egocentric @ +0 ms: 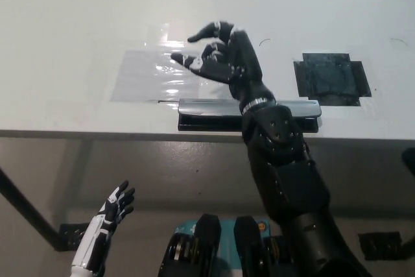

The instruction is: The paper pin puncher is placed at the center of the table and close to the robot and the robot uses its right fist to press on the paper pin puncher

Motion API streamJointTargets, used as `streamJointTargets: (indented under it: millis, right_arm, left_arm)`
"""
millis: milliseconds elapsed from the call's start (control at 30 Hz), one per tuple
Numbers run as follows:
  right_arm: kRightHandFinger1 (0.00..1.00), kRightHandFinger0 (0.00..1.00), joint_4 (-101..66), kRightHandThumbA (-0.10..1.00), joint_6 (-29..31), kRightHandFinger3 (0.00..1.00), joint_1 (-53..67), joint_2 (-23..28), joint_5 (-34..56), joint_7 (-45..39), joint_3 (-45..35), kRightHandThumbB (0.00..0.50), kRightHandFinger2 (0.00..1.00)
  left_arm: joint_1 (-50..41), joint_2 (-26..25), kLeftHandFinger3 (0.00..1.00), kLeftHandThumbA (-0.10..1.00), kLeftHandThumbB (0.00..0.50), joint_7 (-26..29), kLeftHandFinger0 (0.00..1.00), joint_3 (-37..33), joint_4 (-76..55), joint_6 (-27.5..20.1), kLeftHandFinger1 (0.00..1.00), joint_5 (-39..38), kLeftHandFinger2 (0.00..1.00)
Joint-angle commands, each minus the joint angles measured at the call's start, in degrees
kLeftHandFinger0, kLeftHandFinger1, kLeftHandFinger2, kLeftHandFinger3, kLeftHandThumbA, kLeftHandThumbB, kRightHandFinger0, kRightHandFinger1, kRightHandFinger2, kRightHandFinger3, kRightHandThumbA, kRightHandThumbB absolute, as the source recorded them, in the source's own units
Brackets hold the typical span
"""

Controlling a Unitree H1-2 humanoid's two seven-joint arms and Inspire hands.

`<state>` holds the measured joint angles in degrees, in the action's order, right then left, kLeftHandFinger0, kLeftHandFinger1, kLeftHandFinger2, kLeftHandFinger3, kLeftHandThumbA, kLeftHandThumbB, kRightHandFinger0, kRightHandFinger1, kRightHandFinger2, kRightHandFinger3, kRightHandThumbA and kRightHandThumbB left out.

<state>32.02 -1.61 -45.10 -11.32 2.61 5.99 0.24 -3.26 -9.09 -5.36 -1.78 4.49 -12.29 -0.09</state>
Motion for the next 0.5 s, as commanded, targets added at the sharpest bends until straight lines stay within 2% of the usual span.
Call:
streamJointTargets:
  millis: [0, 67, 100, 233, 333, 367, 467]
  right_arm:
    - [0.14, 0.00, 1.8, 1.00, 6.5, 0.34, -0.6, 0.8, -0.8, 1.3, -0.8, 0.163, 0.37]
    - [0.17, 0.00, 2.2, 1.00, 6.7, 0.45, -0.2, 1.2, -0.7, 1.6, -1.2, 0.195, 0.42]
    - [0.17, 0.00, 2.4, 1.00, 6.7, 0.46, -0.1, 1.4, -0.8, 1.8, -1.2, 0.192, 0.42]
    - [0.17, 0.00, 2.5, 1.00, 7.2, 0.48, 0.4, 1.9, -0.8, 1.6, -1.2, 0.235, 0.43]
    - [0.19, 0.00, 2.9, 1.00, 7.4, 0.48, 0.3, 2.0, -0.5, 1.6, -1.4, 0.229, 0.44]
    - [0.19, 0.00, 3.2, 1.00, 7.7, 0.47, 0.3, 2.3, -0.7, 1.6, -1.3, 0.222, 0.44]
    - [0.16, 0.00, 4.3, 1.00, 8.8, 0.44, -0.1, 2.4, -0.9, 2.0, -1.3, 0.224, 0.42]
  left_arm:
    - [0.0, -1.0, 1.00, 1.00, 0.199, -1.0, 1.00, -0.1, -1.7, -1.8, 1.00, 0.3, 1.00]
    - [0.1, -1.1, 1.00, 1.00, 0.184, -1.0, 1.00, -0.1, -1.6, -2.1, 1.00, 0.3, 1.00]
    - [0.2, -1.2, 1.00, 1.00, 0.184, -1.1, 1.00, -0.1, -1.4, -2.4, 1.00, 0.3, 1.00]
    - [0.0, -1.0, 1.00, 1.00, 0.203, -0.7, 1.00, -0.2, -1.5, -2.3, 1.00, 0.9, 1.00]
    - [0.2, -0.9, 1.00, 1.00, 0.208, -0.5, 1.00, -0.2, -1.3, -2.1, 1.00, 1.1, 1.00]
    - [0.3, -1.0, 1.00, 1.00, 0.195, -0.6, 1.00, -0.2, -1.1, -2.6, 1.00, 1.1, 1.00]
    - [0.2, -1.0, 1.00, 1.00, 0.203, -0.7, 1.00, -0.1, -1.2, -2.3, 1.00, 0.7, 1.00]
